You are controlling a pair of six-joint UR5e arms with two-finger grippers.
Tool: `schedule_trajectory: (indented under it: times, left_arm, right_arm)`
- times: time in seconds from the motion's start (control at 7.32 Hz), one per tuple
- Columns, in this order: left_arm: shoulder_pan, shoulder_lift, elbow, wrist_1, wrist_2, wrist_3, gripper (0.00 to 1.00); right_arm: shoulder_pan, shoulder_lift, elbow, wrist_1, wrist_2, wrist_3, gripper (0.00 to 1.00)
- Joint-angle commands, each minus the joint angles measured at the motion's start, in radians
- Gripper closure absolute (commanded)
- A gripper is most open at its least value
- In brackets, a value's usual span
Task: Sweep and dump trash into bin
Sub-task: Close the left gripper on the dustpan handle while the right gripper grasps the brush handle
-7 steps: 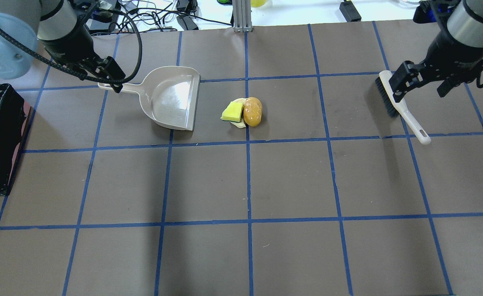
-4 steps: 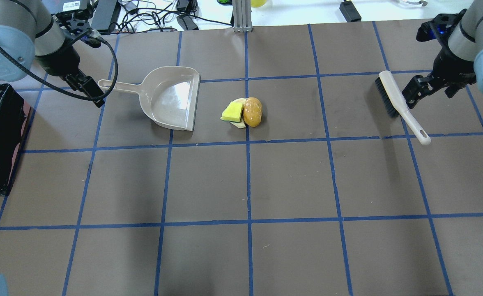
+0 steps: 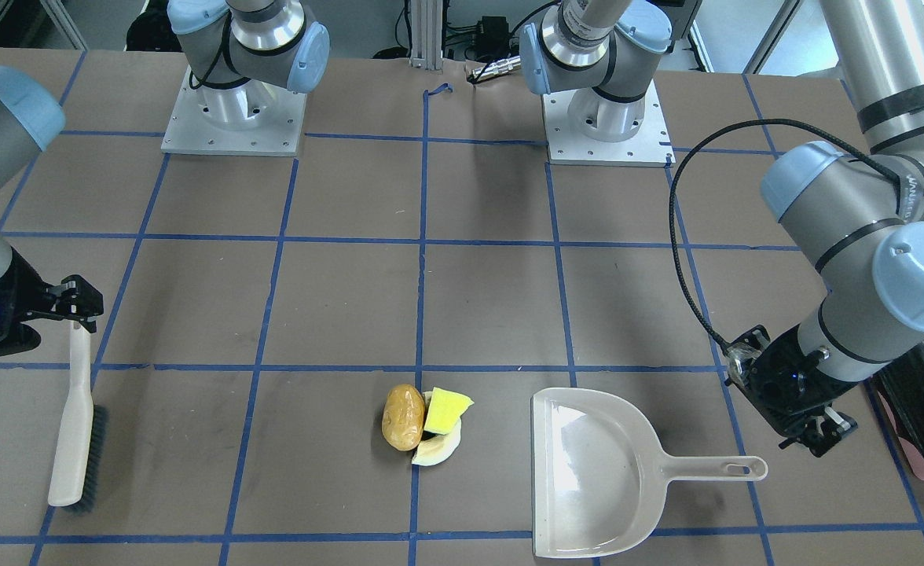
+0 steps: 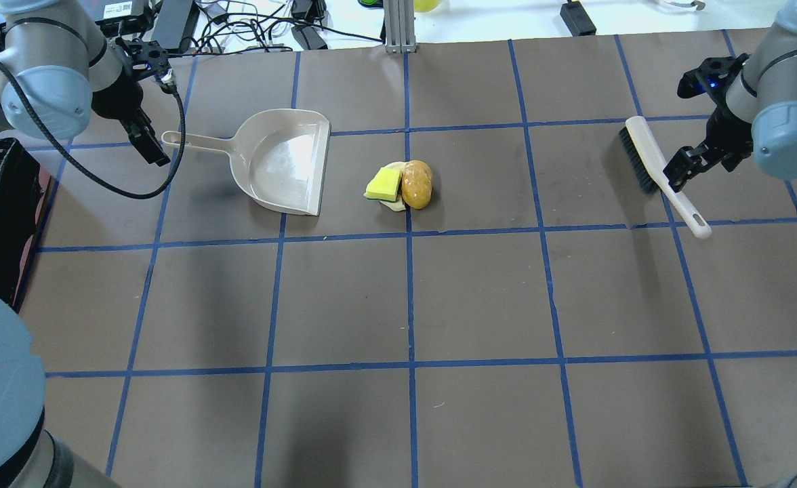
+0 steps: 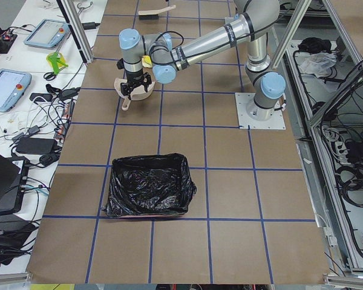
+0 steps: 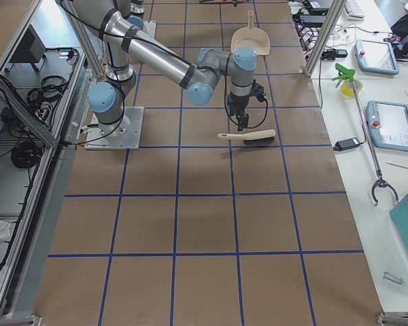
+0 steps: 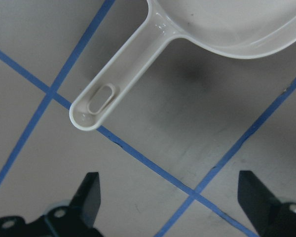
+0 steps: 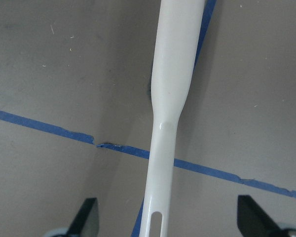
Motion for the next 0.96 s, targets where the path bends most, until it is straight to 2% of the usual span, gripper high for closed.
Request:
schedule_trajectory:
  times: [0.0,0.14,0.27,0.55,0.68,0.82]
  left_arm:
    - [-0.002,-0.077,0.054,0.024,-0.008,0.264,0.02]
    - [-0.010,-0.099,0.053,0.024,-0.008,0.281,0.02]
    - [-0.010,-0.122,0.057,0.026,-0.011,0.303,0.06]
    - [-0.027,-0.140,0.059,0.024,-0.011,0.295,0.10]
    - [-0.033,-0.148,0.063,0.027,-0.008,0.291,0.10]
    - [-0.035,-0.151,0.072,0.027,-0.011,0.291,0.10]
  right_arm:
    - [-0.013,0.067,0.007,-0.014,0.000,-0.079,0.00]
    - [-0.041,0.077,0.016,-0.011,0.001,-0.079,0.00]
    - [-0.049,0.077,0.028,-0.014,0.001,-0.079,0.01]
    - [-0.047,0.091,0.032,-0.010,0.003,-0.016,0.11]
    - [-0.046,0.095,0.032,-0.008,0.004,0.037,0.11]
    - [-0.046,0.095,0.032,-0.002,0.004,0.041,0.20]
